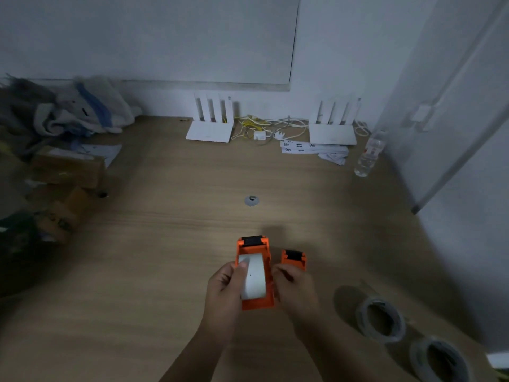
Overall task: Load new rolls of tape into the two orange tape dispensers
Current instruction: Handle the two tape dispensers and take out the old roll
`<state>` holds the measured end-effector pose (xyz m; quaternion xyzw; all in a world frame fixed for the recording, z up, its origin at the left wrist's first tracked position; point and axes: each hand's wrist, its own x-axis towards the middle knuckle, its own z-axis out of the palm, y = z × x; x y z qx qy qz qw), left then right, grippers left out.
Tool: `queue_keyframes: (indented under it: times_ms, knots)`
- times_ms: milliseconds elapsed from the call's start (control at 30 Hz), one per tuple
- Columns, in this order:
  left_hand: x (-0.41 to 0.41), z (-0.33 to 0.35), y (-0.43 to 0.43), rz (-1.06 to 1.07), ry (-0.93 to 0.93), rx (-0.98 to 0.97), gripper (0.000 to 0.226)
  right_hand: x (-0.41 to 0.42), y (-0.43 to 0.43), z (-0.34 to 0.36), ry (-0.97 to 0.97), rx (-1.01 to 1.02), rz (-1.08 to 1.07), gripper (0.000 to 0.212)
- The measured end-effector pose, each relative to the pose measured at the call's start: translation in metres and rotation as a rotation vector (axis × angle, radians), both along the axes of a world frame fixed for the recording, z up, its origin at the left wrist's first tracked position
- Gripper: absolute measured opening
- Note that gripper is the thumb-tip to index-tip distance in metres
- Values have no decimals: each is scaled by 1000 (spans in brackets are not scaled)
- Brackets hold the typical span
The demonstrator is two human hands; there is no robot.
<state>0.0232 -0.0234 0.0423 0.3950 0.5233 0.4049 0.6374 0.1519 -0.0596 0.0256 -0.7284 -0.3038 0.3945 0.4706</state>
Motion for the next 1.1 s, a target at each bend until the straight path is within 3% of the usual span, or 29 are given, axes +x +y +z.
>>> queue_keyframes:
  times_ms: [100, 233, 567, 667, 800, 900, 933, 1100]
  knots:
    - [2, 1, -1, -3, -3, 3, 34, -7, 1, 32, 146, 43, 66, 23]
    - [4, 2, -1, -6, 8, 16, 33, -11, -1, 40, 98, 93, 136, 16]
    - [14, -9, 2, 24, 46, 47, 38, 33, -17, 31, 134, -3, 125, 10]
    - [17, -13, 4, 26, 39, 43, 36, 70, -26, 25, -32, -39, 110, 16]
    - [20, -18, 8, 13, 47, 51, 39, 134, -31, 3, -492, -144, 154, 33]
    - [20, -23, 10, 13, 66, 65, 39, 180, -27, -14, -808, -311, 261, 13]
    - [21, -25, 11, 15, 76, 67, 39, 194, -24, -22, -893, -357, 305, 15]
    - [21, -32, 13, 45, 109, 54, 35, 236, -7, -55, -1072, -434, 470, 27]
